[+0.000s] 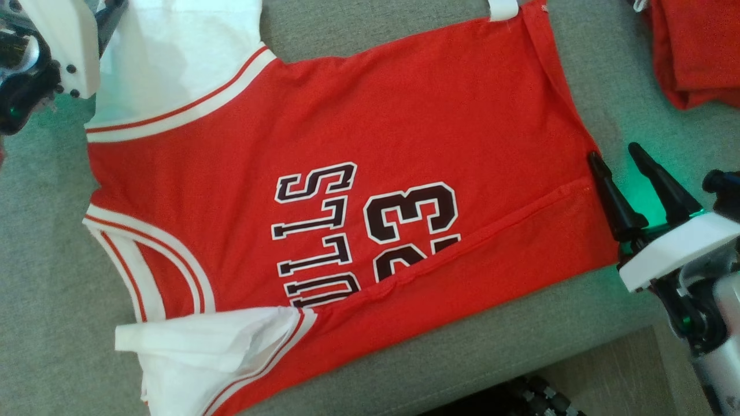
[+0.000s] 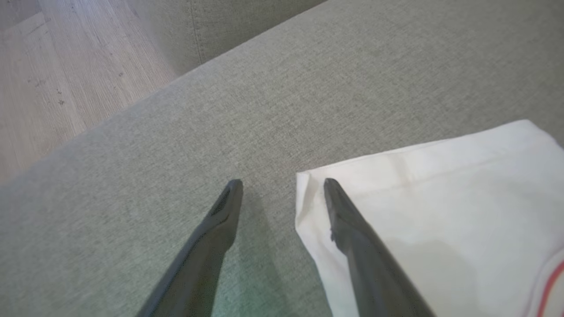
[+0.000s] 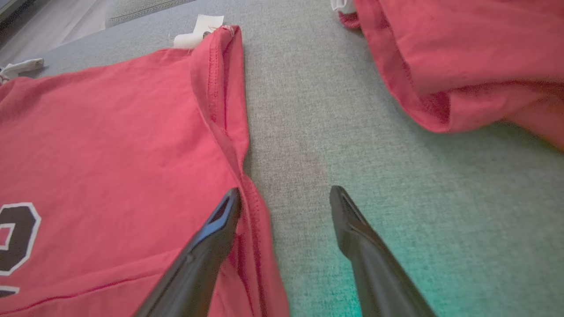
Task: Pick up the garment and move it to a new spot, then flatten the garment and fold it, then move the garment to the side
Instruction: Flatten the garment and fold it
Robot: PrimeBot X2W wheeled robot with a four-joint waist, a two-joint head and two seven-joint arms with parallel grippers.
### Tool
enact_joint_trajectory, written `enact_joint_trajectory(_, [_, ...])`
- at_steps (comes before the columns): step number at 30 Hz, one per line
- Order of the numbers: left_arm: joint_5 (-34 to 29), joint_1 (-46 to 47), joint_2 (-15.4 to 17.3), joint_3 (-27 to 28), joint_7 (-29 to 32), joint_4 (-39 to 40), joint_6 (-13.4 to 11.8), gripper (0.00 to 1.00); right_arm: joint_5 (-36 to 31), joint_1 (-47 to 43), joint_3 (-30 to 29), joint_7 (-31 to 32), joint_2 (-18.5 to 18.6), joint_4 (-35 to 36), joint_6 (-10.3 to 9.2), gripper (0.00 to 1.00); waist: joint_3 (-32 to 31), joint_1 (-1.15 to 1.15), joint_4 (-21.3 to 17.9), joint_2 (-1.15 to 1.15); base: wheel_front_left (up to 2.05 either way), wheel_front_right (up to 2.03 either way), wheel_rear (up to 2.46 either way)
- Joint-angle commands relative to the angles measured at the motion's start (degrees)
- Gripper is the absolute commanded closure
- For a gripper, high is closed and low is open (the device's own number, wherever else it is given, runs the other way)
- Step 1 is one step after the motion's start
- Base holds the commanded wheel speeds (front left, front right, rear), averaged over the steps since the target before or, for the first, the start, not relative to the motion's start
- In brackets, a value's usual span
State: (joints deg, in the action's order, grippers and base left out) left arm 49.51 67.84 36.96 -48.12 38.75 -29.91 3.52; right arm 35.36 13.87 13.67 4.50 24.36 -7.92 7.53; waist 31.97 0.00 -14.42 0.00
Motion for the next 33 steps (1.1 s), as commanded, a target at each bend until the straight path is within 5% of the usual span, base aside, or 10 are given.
enact_joint_trajectory(1, [0.26, 2.31, 2.59, 2.30, -0.23, 1.87, -0.31, 0.55, 0.45, 0.51, 0.40, -0.65, 1.49, 1.24, -0.04, 0.00, 0.09, 0.00, -0.08, 0.00, 0.00, 0.00, 0.00])
enact_joint_trajectory(3, [0.44, 2.14, 2.59, 2.29, -0.49, 2.14, -0.12, 1.00, 0.43, 0.61, 0.41, -0.71, 1.44, 1.18, -0.04, 0.00, 0.12, 0.00, -0.10, 0.00, 0.00, 0.00, 0.00])
enact_joint_trajectory(18, [-0.02, 1.81, 1.75, 2.40, -6.31, 5.13, 1.33, 1.00, -1.17, 6.96, 0.23, 1.33, 3.04, 2.95, -0.04, 0.00, -1.53, 0.00, 1.96, 0.00, 0.00, 0.00, 0.00])
enact_joint_trajectory(33, [-0.39, 2.45, -0.66, 0.45, -9.04, 8.53, 2.77, 1.00, -22.74, 29.32, 9.88, 16.19, -3.92, -14.26, -0.04, 0.00, -3.50, 0.00, 6.35, 0.00, 0.00, 0.00, 0.00])
